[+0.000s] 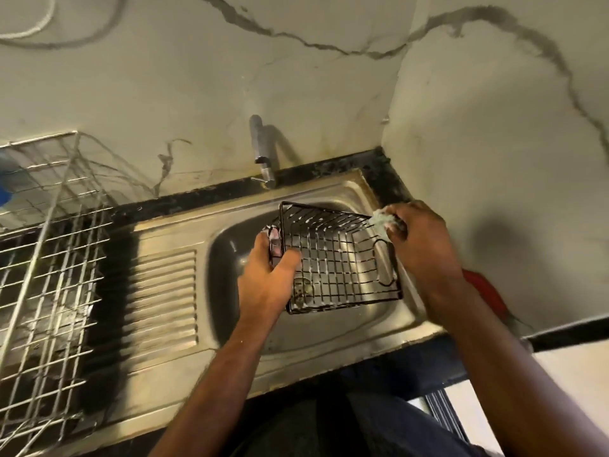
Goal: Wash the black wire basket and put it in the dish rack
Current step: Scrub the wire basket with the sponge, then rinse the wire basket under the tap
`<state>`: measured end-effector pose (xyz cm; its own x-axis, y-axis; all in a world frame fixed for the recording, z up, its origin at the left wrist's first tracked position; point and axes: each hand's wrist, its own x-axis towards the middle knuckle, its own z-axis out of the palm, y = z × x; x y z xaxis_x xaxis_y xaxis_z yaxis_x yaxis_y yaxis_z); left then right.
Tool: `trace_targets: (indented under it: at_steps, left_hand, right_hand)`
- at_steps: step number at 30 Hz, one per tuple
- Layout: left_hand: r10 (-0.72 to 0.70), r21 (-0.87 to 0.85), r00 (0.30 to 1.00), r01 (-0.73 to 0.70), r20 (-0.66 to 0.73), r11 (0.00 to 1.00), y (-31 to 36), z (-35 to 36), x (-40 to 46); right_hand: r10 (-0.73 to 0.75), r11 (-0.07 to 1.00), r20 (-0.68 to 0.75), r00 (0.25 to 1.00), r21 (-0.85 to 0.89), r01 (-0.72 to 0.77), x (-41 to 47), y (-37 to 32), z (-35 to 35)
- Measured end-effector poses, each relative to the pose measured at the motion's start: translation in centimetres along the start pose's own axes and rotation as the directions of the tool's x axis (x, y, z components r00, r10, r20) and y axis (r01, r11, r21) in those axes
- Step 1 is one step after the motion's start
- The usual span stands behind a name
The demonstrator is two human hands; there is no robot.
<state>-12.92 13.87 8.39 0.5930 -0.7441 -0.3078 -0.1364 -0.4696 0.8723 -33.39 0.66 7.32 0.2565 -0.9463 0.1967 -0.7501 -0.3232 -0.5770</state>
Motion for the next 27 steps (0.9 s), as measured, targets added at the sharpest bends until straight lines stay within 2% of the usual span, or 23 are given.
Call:
trace_targets:
  at_steps: [4,8,12,15,20,24,27]
  left_hand:
    - [0.173,0.193,0.984,-0.177,0.033,0.965,1.7,2.3,-0.4]
    - [0.273,0.319,0.959,-0.285,0.081,0.904,2.8,4.1,-0.6]
    - [0.324,0.364,0.941,-0.337,0.098,0.868,3.4,4.8,-0.5]
    - [0.331,0.357,0.939,-0.341,0.089,0.870,3.5,5.0,-0.4]
    - [0.305,0.338,0.951,-0.303,0.047,0.891,3.0,4.6,0.1]
    - [0.288,0.357,0.957,-0.278,0.028,0.892,2.1,3.6,0.8]
    - [0.263,0.393,0.965,-0.246,0.010,0.886,1.4,2.4,1.6]
  right_hand:
    - [0.174,0.983,0.044,0.984,-0.070,-0.170,-2.6,4.2,-2.2]
    - [0.324,0.942,0.026,0.946,-0.104,-0.320,-5.0,7.4,-4.0]
    - [0.415,0.899,0.010,0.910,-0.160,-0.409,-6.6,9.5,-4.7]
    - [0.453,0.873,0.068,0.889,-0.235,-0.427,-7.0,10.2,-4.5]
    - [0.424,0.884,0.095,0.901,-0.261,-0.389,-6.3,9.3,-3.2]
    - [0.335,0.938,0.111,0.935,-0.130,-0.321,-4.5,6.9,-1.0]
    - [0.258,0.962,0.166,0.952,-0.138,-0.237,-2.7,4.8,1.0]
